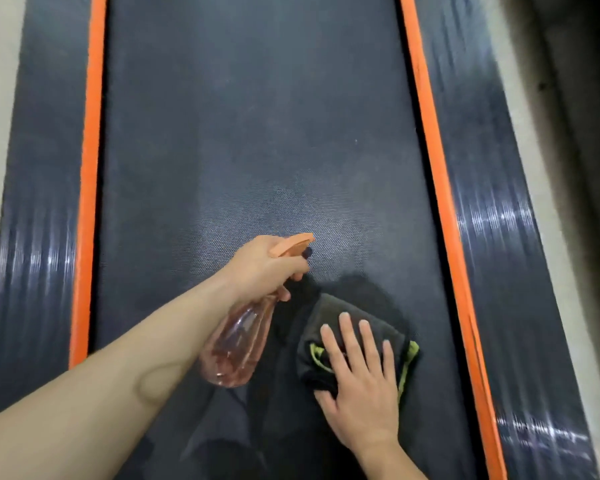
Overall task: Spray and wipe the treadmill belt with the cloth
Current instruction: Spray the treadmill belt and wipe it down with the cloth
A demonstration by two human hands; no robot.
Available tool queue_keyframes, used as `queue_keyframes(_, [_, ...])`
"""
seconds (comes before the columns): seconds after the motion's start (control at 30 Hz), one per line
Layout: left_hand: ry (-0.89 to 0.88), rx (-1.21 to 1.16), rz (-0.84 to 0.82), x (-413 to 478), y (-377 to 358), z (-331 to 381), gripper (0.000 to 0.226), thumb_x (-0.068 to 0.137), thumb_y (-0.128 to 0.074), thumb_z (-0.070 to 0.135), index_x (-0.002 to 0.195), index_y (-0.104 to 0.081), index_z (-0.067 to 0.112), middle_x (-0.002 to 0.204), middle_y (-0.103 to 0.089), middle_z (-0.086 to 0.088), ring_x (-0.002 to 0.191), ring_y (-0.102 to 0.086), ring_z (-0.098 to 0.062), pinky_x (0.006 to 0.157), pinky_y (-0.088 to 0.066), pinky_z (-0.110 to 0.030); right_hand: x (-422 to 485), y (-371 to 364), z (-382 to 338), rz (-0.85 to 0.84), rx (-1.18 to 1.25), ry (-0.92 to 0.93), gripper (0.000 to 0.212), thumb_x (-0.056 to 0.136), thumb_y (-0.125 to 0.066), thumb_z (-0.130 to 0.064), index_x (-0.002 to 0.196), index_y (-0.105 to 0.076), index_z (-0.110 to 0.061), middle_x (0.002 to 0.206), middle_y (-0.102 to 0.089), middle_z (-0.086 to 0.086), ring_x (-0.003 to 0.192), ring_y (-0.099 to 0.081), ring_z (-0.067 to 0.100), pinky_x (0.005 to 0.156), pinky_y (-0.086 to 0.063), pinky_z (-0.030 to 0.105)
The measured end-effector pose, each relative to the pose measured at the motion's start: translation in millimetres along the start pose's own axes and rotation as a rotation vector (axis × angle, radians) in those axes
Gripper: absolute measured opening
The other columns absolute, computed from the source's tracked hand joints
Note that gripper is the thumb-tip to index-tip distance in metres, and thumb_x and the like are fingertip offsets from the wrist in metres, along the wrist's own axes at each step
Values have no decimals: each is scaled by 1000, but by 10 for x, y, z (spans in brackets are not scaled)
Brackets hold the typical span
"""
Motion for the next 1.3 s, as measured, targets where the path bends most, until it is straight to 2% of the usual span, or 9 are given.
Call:
queue_keyframes(0.07, [9,17,9,91,-110,53,15,85,-72,22,73,-68,12,70,-72,-7,47,-62,-23,62,-51,-31,-24,4,11,-1,10,-15,100,64,-52,-58,158,-25,-34,168,-20,-2,152,-22,26,120,-15,52])
queue_keyframes(0.17, [-12,-8,47,166,-235,156,16,83,-70,26,71,-64,17,58,-66,0,46,-61,-20,66,-52,-34,-12,-11,5,8,9,-11,100,63,-54,-58,157,-30,-34,167,-24,-1,152,-22,26,119,-15,51])
queue_keyframes(0.47, [-107,196,32,491,-428,784,22,78,-65,36,71,-63,14,65,-70,-7,53,-69,-24,71,-60,-37,-12,-9,7,108,22,10,94,63,-61,-59,152,-43,-33,164,-31,0,149,-29,25,115,-26,55])
queue_keyframes(0.6, [-131,238,38,640,-475,1017,23,86,-66,32,85,-70,9,73,-75,-6,49,-69,-21,68,-60,-30,-11,-25,10,105,12,19,96,62,-60,-60,152,-43,-33,164,-32,0,148,-31,26,114,-25,55])
queue_keyframes(0.73, [-104,246,91,753,-466,1098,29,80,-64,36,87,-69,8,65,-76,-8,62,-76,-28,84,-65,-47,-16,-66,30,114,20,21,97,61,-61,-60,152,-42,-33,164,-31,0,148,-32,26,114,-26,55])
queue_keyframes(0.83, [-88,229,145,781,-384,1079,28,81,-67,35,88,-70,8,72,-79,-8,61,-77,-28,85,-65,-45,102,4,33,116,21,17,95,63,-59,-60,153,-41,-34,166,-26,-1,150,-30,25,116,-24,53])
queue_keyframes(0.97, [-61,218,212,719,-173,911,26,79,-64,35,89,-68,11,79,-81,-15,68,-79,-30,80,-64,-44,910,319,274,165,45,-137,90,72,-48,-59,157,-31,-34,168,-19,0,154,-19,27,121,-18,54])
queue_keyframes(1.1, [-60,124,251,572,64,758,29,87,-68,25,106,-77,6,80,-77,-5,45,-66,-19,55,-52,-27,2056,699,567,189,46,-97,80,82,-41,-57,157,-30,-32,169,-15,1,155,-14,28,123,-14,55])
queue_keyframes(1.3, [-95,112,297,437,255,482,20,88,-69,22,89,-73,2,113,-80,-3,43,-67,-17,58,-49,-26,3136,1034,780,169,24,-100,72,94,-44,-58,159,-23,-35,171,-7,-2,156,-3,28,125,-6,53])
Point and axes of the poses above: each hand's wrist, its own x-axis towards the middle knuckle, its own y-axis out of the back of the hand, z = x × y, the point moved 3 cm from there along x, towards the middle knuckle
